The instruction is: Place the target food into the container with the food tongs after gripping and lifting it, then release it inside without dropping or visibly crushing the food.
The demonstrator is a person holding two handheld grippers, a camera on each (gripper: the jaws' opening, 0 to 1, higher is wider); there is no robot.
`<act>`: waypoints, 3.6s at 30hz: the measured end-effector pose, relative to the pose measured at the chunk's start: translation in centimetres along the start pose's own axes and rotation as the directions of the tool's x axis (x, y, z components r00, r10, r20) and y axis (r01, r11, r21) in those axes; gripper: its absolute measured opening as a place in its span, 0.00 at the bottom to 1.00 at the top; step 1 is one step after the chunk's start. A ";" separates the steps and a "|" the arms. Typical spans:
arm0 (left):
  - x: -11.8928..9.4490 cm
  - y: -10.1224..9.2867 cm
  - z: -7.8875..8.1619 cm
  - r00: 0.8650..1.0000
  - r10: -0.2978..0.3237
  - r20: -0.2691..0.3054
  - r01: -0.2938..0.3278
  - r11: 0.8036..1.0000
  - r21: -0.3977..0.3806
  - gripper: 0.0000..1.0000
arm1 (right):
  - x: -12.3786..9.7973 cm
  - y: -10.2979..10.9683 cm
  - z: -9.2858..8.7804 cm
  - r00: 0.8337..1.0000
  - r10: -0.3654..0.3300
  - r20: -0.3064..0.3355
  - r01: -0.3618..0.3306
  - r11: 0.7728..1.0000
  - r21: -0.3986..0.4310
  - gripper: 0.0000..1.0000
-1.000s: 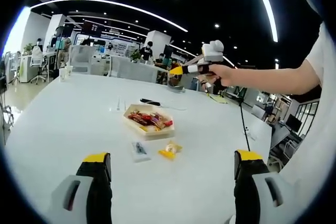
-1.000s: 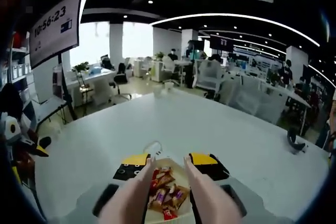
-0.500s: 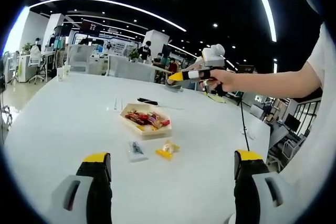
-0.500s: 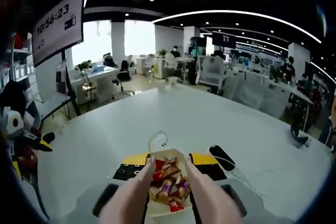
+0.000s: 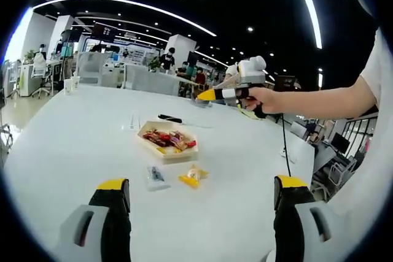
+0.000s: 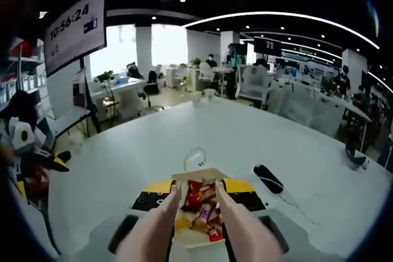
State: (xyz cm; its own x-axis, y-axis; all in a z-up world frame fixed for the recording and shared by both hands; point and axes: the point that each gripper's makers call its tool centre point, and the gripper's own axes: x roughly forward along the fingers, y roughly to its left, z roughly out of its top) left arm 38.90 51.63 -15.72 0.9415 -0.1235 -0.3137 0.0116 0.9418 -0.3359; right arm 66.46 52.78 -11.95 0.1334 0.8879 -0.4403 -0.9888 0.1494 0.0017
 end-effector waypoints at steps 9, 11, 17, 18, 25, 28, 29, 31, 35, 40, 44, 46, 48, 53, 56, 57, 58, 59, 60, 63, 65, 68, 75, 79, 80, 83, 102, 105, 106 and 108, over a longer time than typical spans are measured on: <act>0.0 0.0 -0.3 1.000 0.002 -0.004 -0.002 1.000 0.002 0.98 | -0.2 0.3 -1.3 1.000 -0.001 -0.007 0.001 1.000 0.026 0.29; 0.0 0.0 -0.3 1.000 0.002 -0.004 -0.002 1.000 0.000 0.98 | -0.1 0.5 -1.7 1.000 0.007 -0.011 -0.006 1.000 0.025 0.28; 0.0 -0.2 -0.5 1.000 -0.002 -0.008 0.002 1.000 0.003 0.98 | -0.3 1.5 -2.4 1.000 0.025 -0.018 -0.024 0.999 0.022 0.29; 0.1 -0.2 -0.5 1.000 -0.004 -0.008 0.004 1.000 0.003 0.98 | -0.3 1.6 -2.5 0.999 0.026 -0.019 -0.025 0.999 0.020 0.29; 0.2 -0.3 -0.6 1.000 -0.012 -0.015 0.012 1.000 0.005 0.98 | -0.6 1.7 -3.1 0.999 0.031 -0.024 -0.031 0.999 0.026 0.29; 0.2 -0.2 -0.6 1.000 -0.012 -0.014 0.012 1.000 0.003 0.98 | -0.7 2.2 -3.5 0.999 0.030 -0.029 -0.029 0.999 0.031 0.29; 0.2 -0.3 -0.5 1.000 -0.014 -0.008 0.014 1.000 -0.002 0.98 | -0.8 2.4 -3.7 0.999 0.031 -0.031 -0.030 0.999 0.034 0.29; 0.2 -0.2 -0.2 1.000 -0.015 0.001 0.015 1.000 -0.012 0.98 | -0.8 2.6 -4.0 0.999 0.032 -0.033 -0.030 0.999 0.035 0.29; 0.3 -0.1 -0.4 1.000 -0.016 -0.003 0.016 1.000 -0.008 0.98 | -0.7 2.3 -4.5 0.999 0.034 -0.040 -0.032 0.999 0.042 0.29; 0.2 0.1 -0.6 1.000 -0.011 -0.010 0.011 1.000 -0.008 0.98 | -0.8 2.7 -5.2 0.998 0.040 -0.047 -0.037 0.998 0.048 0.29; 0.2 0.2 -0.8 1.000 -0.007 -0.009 0.007 1.000 -0.015 0.98 | -0.8 3.1 -5.9 0.997 0.045 -0.059 -0.042 0.998 0.053 0.29; 0.2 0.2 -0.8 1.000 -0.007 -0.011 0.007 1.000 -0.016 0.98 | -0.9 3.5 -6.3 0.997 0.051 -0.066 -0.048 0.998 0.051 0.29; 0.2 0.1 -0.9 1.000 -0.007 -0.014 0.007 1.000 -0.006 0.98 | -0.9 4.1 -6.7 0.995 0.060 -0.078 -0.057 0.997 0.044 0.29; 0.4 -0.2 -0.7 1.000 -0.015 -0.014 0.015 1.000 -0.003 0.98 | -1.1 4.5 -7.2 0.994 0.068 -0.087 -0.065 0.997 0.043 0.29; 0.4 -0.3 -0.8 1.000 -0.016 -0.016 0.016 1.000 -0.002 0.98 | -1.2 4.5 -7.3 0.994 0.068 -0.088 -0.065 0.997 0.046 0.29; 0.4 -0.3 -0.8 1.000 -0.016 -0.017 0.016 1.000 -0.001 0.98 | -1.2 4.5 -7.4 0.994 0.069 -0.088 -0.065 0.997 0.047 0.29; 0.4 -0.3 -0.8 1.000 -0.017 -0.018 0.017 1.000 -0.001 0.98 | -1.2 4.4 -7.5 0.994 0.069 -0.088 -0.065 0.997 0.048 0.29; 0.4 -0.3 -0.8 1.000 -0.018 -0.019 0.018 1.000 0.000 0.98 | -1.2 4.3 -7.7 0.993 0.070 -0.090 -0.065 0.997 0.050 0.29; 0.4 -0.3 -0.8 1.000 -0.017 -0.018 0.017 1.000 -0.001 0.98 | -1.2 4.2 -7.9 0.993 0.070 -0.093 -0.066 0.997 0.050 0.29; 0.4 -0.2 -0.9 1.000 -0.011 -0.022 0.011 1.000 0.007 0.99 | -1.3 4.3 -8.4 0.993 0.071 -0.099 -0.066 0.997 0.049 0.29; 0.4 -0.2 -0.8 1.000 -0.011 -0.020 0.011 1.000 0.006 0.99 | -1.4 4.4 -8.6 0.992 0.073 -0.103 -0.068 0.996 0.050 0.29; 0.4 -0.4 -0.8 1.000 -0.014 -0.022 0.014 1.000 0.008 0.99 | -1.4 4.6 -8.8 0.992 0.075 -0.106 -0.070 0.996 0.050 0.29; 0.6 -0.7 -0.8 1.000 -0.020 -0.023 0.020 1.000 0.012 0.99 | -1.5 5.4 -9.3 0.990 0.088 -0.114 -0.083 0.995 0.050 0.29; 0.7 -0.8 -0.7 1.000 -0.021 -0.022 0.022 1.000 0.016 0.99 | -1.5 5.8 -9.7 0.988 0.096 -0.118 -0.090 0.994 0.054 0.29; 0.7 -0.9 -0.7 1.000 -0.022 -0.020 0.022 1.000 0.016 0.99 | -1.5 5.9 -9.9 0.988 0.095 -0.123 -0.089 0.995 0.053 0.29; 1.0 -1.0 -0.7 1.000 -0.025 -0.013 0.026 1.000 0.009 0.99 | -1.5 6.3 -10.5 0.986 0.098 -0.135 -0.090 0.994 0.062 0.29; 1.3 -0.9 -1.1 0.999 -0.030 -0.027 0.030 0.999 0.010 0.98 | -1.5 8.0 -12.3 0.972 0.164 -0.170 -0.157 0.986 0.056 0.29; 1.2 -0.8 -1.1 0.999 -0.027 -0.030 0.027 1.000 0.009 0.98 | -1.4 8.2 -12.7 0.967 0.177 -0.183 -0.176 0.984 0.019 0.29; 1.2 -0.8 -1.1 0.999 -0.027 -0.030 0.027 1.000 0.008 0.98 | -1.4 8.3 -12.7 0.966 0.178 -0.187 -0.178 0.984 0.016 0.29; 1.3 -0.8 -1.0 0.999 -0.025 -0.029 0.025 1.000 0.006 0.98 | -1.3 8.7 -13.1 0.961 0.186 -0.207 -0.193 0.981 -0.016 0.29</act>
State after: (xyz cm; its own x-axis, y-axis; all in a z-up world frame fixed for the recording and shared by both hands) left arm 39.74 50.42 -16.79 0.9306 -0.1563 -0.3309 0.0374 0.9401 -0.3388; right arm 56.85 47.20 -23.11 -0.0696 0.7906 -0.6084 -0.9969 -0.0323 0.0720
